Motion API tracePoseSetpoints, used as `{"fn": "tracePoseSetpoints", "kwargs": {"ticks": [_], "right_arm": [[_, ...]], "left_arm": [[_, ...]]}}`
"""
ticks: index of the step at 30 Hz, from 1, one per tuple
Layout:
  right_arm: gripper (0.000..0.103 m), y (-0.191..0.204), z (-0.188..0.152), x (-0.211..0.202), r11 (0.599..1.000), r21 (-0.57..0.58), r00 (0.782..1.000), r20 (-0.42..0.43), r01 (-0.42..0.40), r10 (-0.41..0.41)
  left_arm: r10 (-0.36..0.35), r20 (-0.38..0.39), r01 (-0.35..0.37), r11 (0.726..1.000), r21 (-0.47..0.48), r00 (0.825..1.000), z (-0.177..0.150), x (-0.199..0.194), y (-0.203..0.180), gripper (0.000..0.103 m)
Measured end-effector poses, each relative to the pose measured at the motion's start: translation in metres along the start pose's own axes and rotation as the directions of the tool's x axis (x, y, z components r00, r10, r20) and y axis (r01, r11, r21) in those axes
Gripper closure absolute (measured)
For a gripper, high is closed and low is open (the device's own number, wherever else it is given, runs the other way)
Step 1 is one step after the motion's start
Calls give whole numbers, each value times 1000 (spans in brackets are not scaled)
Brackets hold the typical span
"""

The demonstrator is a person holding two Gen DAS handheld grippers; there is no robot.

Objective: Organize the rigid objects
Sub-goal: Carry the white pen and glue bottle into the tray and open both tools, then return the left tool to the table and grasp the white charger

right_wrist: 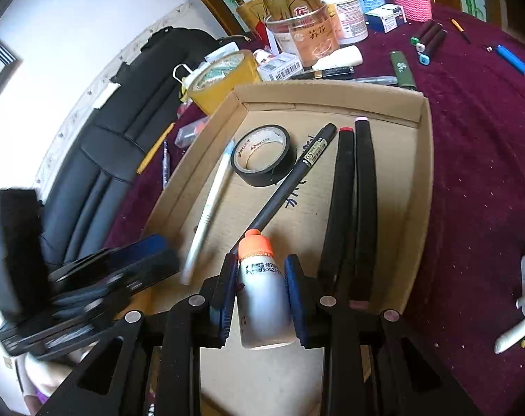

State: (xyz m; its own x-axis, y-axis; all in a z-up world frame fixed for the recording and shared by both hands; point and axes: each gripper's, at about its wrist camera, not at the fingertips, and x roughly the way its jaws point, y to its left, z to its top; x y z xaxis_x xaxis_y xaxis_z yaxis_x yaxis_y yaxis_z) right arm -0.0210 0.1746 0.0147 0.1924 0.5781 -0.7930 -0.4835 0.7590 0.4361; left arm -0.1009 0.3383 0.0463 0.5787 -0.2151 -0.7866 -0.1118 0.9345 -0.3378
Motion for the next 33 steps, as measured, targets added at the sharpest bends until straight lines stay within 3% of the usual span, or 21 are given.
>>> {"fn": "tracePoseSetpoints", "kwargs": {"ticks": [5,7,11,14,18,20,22,24,25,27,33], "right_arm": [[71,1,3,7,999,-2,999,8,40,-40],[62,3,5,10,999,-3,999,9,44,-44],[59,4,1,-1,998,-9,998,36,54,-54],[57,2,-3,-20,997,-24,994,89,73,-70],[44,-11,-14,-64,993,-38,974,201,112,-102],[38,-22,-21,-90,987,-41,951,277,157,-140],[21,-36,-32,-121,970,-36,903,373,241,-210],[6,-52,-46,-148,936,-13,833,460,352,-307],[5,-62,-51,-159,916,7,798,487,402,-354],[5,-92,-58,-179,885,63,757,493,461,-429],[6,-193,-70,-216,859,315,724,464,403,-510]], "left_arm": [[-6,53,8,999,-36,999,-11,-23,9,41],[25,75,-22,999,-49,997,-14,-30,9,39],[45,88,-40,998,-58,995,-19,-37,5,35],[29,78,-24,998,-58,997,-23,-38,-2,35],[-19,99,24,999,-47,995,-26,-46,-19,35],[-51,115,55,998,-30,992,-27,-50,-29,34],[-79,127,80,997,-4,989,-28,-53,-43,31],[-112,136,107,993,43,984,-28,-55,-64,29],[-127,132,118,991,69,983,-29,-54,-75,28],[-156,112,143,983,113,982,-30,-49,-97,26],[-176,17,168,957,236,984,-39,-18,-166,26]]}}
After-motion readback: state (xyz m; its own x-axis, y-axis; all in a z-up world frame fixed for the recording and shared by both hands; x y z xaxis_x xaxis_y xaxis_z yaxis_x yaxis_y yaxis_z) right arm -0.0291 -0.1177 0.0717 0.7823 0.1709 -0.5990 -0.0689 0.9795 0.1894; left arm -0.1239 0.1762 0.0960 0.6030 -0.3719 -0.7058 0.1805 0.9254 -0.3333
